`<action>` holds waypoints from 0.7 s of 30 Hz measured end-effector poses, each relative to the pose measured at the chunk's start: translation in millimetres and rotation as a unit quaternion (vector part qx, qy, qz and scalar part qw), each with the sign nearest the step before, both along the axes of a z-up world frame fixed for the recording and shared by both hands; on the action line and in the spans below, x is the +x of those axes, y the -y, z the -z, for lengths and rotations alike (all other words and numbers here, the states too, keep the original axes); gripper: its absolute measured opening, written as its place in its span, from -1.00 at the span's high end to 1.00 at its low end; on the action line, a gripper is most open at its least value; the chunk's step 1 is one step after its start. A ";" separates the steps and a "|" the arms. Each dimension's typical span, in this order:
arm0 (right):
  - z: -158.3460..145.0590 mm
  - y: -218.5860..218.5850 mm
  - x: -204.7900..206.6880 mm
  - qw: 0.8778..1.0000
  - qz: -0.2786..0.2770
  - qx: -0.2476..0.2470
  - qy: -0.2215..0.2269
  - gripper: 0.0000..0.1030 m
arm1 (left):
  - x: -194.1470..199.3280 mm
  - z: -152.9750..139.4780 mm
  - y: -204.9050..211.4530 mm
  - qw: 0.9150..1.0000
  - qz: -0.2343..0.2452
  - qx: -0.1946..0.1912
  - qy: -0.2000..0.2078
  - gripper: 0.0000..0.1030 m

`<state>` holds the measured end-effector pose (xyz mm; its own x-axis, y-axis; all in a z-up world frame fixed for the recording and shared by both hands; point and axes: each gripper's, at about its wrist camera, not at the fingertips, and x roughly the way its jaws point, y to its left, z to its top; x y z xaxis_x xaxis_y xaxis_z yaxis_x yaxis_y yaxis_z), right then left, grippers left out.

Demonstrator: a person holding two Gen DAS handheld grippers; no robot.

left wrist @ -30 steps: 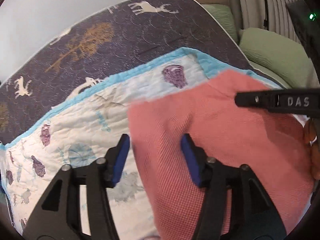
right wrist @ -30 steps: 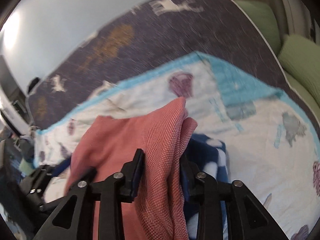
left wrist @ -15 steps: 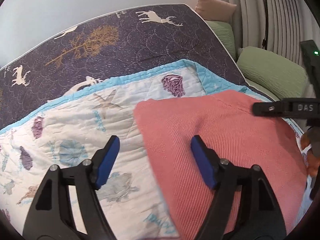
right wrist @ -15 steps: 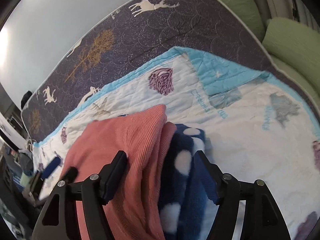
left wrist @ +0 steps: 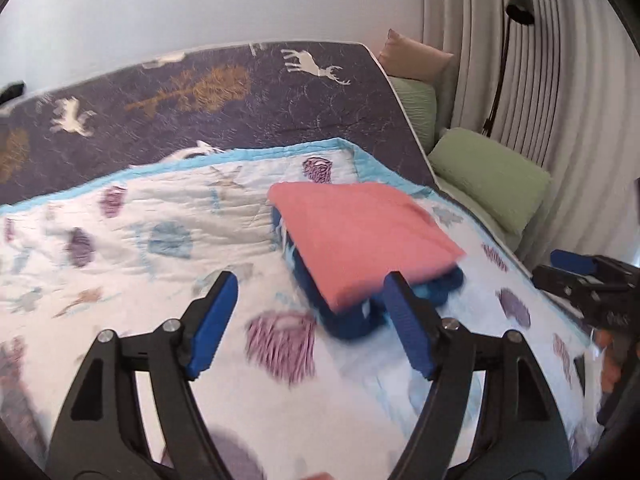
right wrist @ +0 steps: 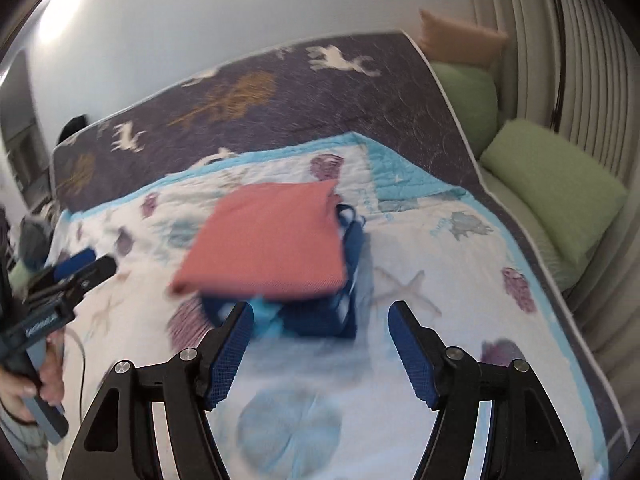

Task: Fold small clothes

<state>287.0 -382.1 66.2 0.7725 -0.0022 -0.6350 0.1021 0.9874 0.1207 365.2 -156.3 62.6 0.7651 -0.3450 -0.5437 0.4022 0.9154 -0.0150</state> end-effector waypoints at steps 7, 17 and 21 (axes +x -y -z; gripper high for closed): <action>-25.2 -53.9 -136.6 0.997 -0.022 -0.035 0.068 -0.56 | -133.3 -26.5 -6.8 0.999 -0.014 0.014 0.036 -0.67; -39.1 -69.2 -256.0 0.995 0.029 -0.018 0.095 -0.63 | -256.9 -42.9 -27.0 0.996 -0.045 0.017 0.071 -0.79; -43.1 -72.5 -285.2 0.993 0.052 -0.018 0.103 -0.63 | -285.7 -44.0 -33.9 0.994 -0.059 0.024 0.087 -0.79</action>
<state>1.8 -309.6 109.3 0.8805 -0.1085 -0.4615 0.1803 0.9769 0.1143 79.5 -122.4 106.6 0.8824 -0.2241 -0.4138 0.2847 0.9544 0.0902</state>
